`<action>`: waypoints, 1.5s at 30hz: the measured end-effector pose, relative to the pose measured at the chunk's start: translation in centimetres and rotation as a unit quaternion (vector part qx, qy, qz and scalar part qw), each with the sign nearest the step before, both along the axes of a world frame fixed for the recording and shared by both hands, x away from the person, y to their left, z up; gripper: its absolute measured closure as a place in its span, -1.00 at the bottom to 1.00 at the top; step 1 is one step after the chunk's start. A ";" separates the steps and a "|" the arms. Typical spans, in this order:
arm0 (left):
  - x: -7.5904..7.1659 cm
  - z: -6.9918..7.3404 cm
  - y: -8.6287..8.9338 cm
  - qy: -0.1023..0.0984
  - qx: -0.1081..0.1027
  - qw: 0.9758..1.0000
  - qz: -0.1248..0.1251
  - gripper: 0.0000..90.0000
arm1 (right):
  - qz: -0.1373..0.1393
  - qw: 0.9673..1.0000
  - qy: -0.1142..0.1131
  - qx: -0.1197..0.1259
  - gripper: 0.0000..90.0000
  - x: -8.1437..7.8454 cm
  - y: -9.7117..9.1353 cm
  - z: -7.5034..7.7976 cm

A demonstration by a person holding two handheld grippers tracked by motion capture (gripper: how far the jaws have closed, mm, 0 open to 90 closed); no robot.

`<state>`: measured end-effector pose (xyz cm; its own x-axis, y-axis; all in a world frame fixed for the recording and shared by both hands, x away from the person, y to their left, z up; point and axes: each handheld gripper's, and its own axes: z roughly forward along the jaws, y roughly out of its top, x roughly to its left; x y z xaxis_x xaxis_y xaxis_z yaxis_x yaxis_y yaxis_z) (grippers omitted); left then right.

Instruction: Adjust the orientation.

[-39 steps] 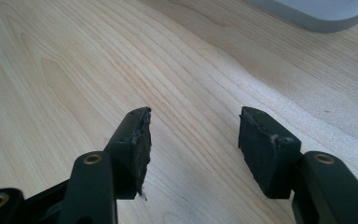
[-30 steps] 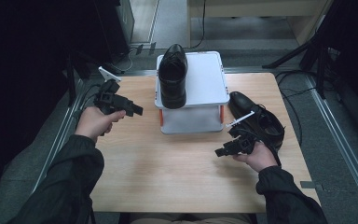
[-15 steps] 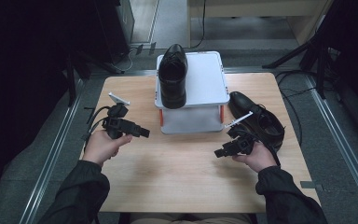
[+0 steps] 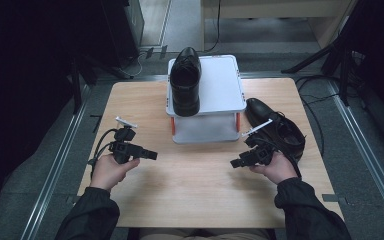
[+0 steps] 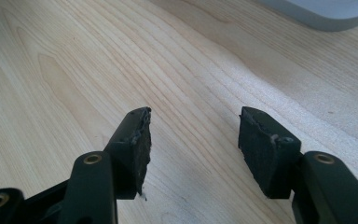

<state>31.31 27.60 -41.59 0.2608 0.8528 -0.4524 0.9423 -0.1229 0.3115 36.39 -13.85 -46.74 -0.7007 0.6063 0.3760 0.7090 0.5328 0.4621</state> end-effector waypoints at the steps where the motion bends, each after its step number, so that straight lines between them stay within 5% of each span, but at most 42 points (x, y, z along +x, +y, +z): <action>1: -0.1 -0.1 0.0 0.002 -0.003 1.000 0.004 0.08 | 0.000 1.000 0.000 0.000 0.00 0.0 0.0 0.0; 10: -0.4 -0.6 0.6 -0.014 0.008 1.000 -0.005 0.08 | -0.002 1.000 0.001 0.004 0.00 0.0 -0.2 0.2; 20: -0.3 -0.8 1.3 -0.015 -0.005 1.000 0.002 0.07 | -0.014 1.000 0.006 0.020 0.00 0.2 -1.1 0.4; 36: 0.2 -1.4 1.3 -0.017 0.017 1.000 -0.007 0.07 | -0.056 0.998 -0.006 -0.001 0.02 2.6 -6.2 6.4; 45: 0.6 -1.5 1.0 -0.019 0.017 1.000 -0.013 0.07 | -0.072 0.997 -0.008 -0.020 0.07 3.6 -9.3 8.3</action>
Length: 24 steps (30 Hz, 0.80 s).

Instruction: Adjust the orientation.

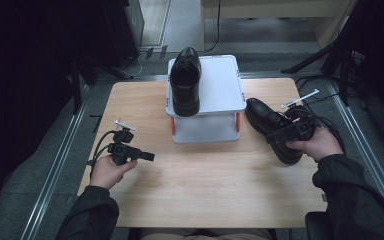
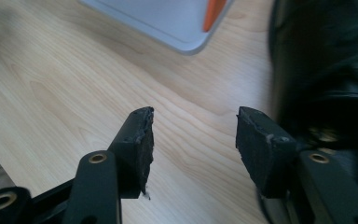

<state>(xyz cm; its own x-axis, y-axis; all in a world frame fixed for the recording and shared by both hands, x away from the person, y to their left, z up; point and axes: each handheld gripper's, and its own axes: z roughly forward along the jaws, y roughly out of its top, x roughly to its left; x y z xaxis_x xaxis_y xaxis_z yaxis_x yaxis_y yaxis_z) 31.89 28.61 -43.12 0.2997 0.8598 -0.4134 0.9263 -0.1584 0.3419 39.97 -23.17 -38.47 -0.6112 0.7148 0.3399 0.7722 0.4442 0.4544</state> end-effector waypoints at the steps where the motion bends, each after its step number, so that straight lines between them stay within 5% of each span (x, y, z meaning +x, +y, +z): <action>1: 0.1 0.0 -0.1 0.002 -0.001 1.000 -0.002 0.07 | -0.005 1.000 0.002 0.000 0.09 0.2 -0.5 0.1; 8: 0.2 -0.2 -0.2 0.004 0.003 1.000 -0.011 0.05 | -0.020 0.999 0.008 -0.030 0.21 1.5 -2.3 -0.9; 13: 0.1 -0.1 -0.1 0.005 0.004 1.000 -0.009 0.05 | -0.031 0.998 0.034 -0.047 0.44 2.4 -2.2 -2.4; 17: 0.2 -0.3 0.1 0.007 0.007 1.000 -0.004 0.08 | -0.032 0.996 0.058 -0.060 0.87 3.0 -1.4 -3.1; 24: 0.2 -0.2 0.4 0.008 0.005 1.000 -0.006 0.07 | -0.053 0.993 0.079 -0.069 0.93 3.4 -0.1 -2.8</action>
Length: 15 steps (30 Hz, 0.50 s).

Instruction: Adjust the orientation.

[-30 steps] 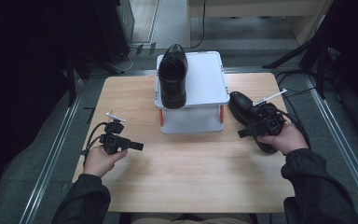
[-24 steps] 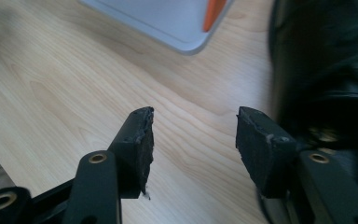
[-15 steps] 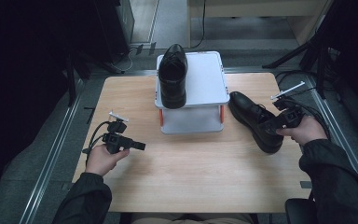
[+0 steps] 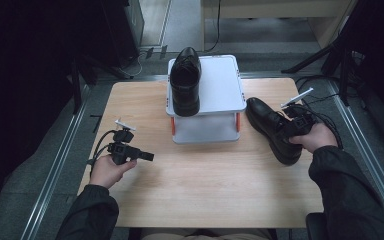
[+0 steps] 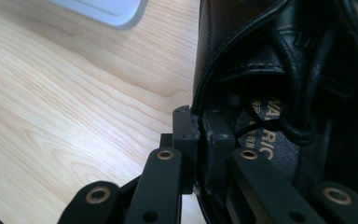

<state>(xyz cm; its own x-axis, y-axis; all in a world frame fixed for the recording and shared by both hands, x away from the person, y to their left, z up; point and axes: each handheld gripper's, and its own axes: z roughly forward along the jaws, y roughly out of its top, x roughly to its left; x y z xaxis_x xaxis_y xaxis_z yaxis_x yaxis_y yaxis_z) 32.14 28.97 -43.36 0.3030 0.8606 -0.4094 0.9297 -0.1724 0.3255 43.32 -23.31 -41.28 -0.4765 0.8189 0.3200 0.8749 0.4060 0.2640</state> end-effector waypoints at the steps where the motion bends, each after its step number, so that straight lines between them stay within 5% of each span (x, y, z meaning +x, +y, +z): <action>1: 0.0 0.0 0.0 0.000 -0.001 1.000 0.001 0.07 | -0.005 1.000 0.003 0.003 0.93 0.1 0.2 0.1; 15: -0.1 0.0 0.0 0.000 -0.008 1.000 -0.002 0.06 | -0.040 0.999 0.029 0.022 0.88 1.6 4.2 0.0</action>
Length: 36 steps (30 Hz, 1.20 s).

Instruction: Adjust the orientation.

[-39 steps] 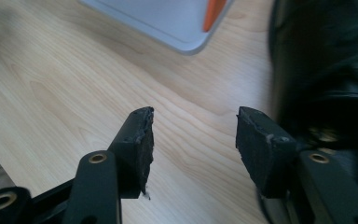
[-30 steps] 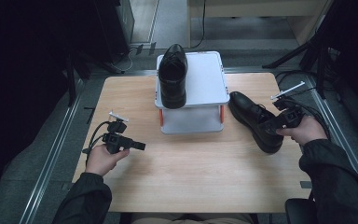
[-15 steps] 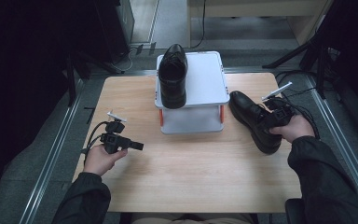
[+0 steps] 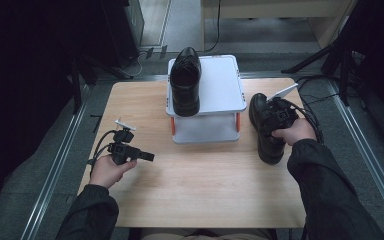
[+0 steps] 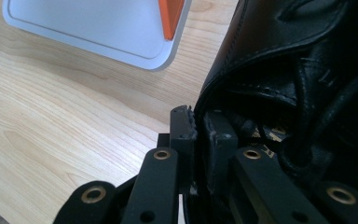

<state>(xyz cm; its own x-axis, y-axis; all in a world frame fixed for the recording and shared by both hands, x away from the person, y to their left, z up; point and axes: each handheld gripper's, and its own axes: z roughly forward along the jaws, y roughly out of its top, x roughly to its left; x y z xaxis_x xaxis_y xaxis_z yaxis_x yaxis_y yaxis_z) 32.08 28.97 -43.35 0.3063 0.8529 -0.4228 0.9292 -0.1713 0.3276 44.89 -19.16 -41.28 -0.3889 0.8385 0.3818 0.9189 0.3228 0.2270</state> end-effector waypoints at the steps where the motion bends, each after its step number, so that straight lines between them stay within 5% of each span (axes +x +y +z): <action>1: 0.0 0.0 0.0 0.000 0.000 1.000 0.000 0.06 | 0.000 1.000 0.000 0.002 0.87 0.0 0.0 0.0; 6: 0.1 -0.1 0.0 0.002 -0.001 1.000 -0.001 0.06 | 0.006 1.000 -0.002 0.010 0.70 0.0 -0.4 0.1; 11: 0.1 -0.1 0.0 0.001 -0.001 1.000 -0.001 0.06 | 0.010 1.000 -0.012 0.015 0.65 -0.2 -1.0 2.0; 19: 0.2 -0.2 -0.1 0.003 -0.002 1.000 -0.003 0.06 | -0.011 0.999 -0.030 0.016 0.59 -0.1 -4.3 4.0; 27: 0.2 -0.3 -0.2 0.006 0.003 1.000 -0.006 0.06 | -0.049 0.999 -0.004 -0.003 0.59 0.5 -7.4 1.5; 36: 0.1 -0.3 -0.4 0.008 0.003 1.000 -0.009 0.06 | -0.057 0.998 0.013 -0.019 0.55 1.2 -6.9 -1.7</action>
<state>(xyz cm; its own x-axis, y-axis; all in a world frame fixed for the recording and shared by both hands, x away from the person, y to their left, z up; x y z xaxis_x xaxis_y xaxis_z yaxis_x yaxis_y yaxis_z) 32.19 28.61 -43.65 0.3156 0.8495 -0.4228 0.9308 -0.1906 0.3119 46.06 -26.04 -43.00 -0.2808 0.8904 0.3582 0.9554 0.2236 0.1930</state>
